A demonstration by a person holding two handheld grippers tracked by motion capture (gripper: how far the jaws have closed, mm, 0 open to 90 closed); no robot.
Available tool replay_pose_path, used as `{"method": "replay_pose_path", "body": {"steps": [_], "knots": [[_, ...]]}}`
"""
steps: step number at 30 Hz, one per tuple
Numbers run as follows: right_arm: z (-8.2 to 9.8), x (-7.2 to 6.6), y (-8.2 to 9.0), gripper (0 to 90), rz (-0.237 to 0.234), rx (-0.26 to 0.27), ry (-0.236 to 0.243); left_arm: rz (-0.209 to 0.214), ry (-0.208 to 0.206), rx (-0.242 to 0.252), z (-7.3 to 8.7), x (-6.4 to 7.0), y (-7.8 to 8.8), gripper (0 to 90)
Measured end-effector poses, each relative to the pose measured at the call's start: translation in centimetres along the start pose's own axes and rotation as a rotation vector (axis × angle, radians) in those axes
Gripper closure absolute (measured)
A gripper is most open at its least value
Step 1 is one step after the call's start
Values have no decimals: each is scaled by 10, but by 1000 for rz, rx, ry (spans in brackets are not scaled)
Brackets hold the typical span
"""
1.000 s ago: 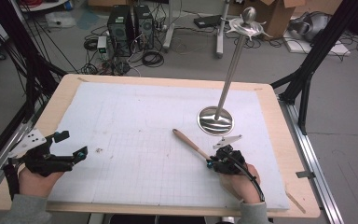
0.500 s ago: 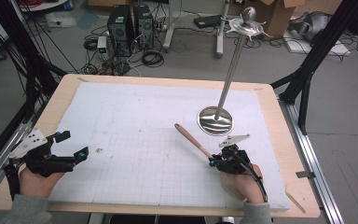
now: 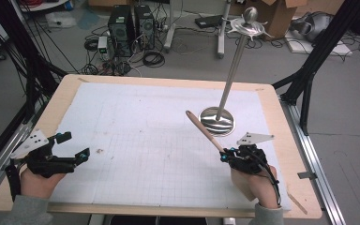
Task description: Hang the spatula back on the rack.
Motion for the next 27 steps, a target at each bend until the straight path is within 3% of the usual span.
{"method": "replay_pose_path", "body": {"steps": [11, 27], "knots": [[-5, 14, 36, 785, 21, 119, -37, -2, -1, -14, 2, 3, -4, 17], [-12, 24, 63, 784, 75, 133, -34, 1, 7, -10, 3, -3, -1, 17]]}}
Point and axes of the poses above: each handheld gripper's, and its own axes: y roughly backward along the jaws, z roughly out of its underside, x roughly to its right, the point moved 6 cm from there along -y, roughly forward along the jaws, and after that the axes turned 4 degrees about y, right-handed, at the moved point
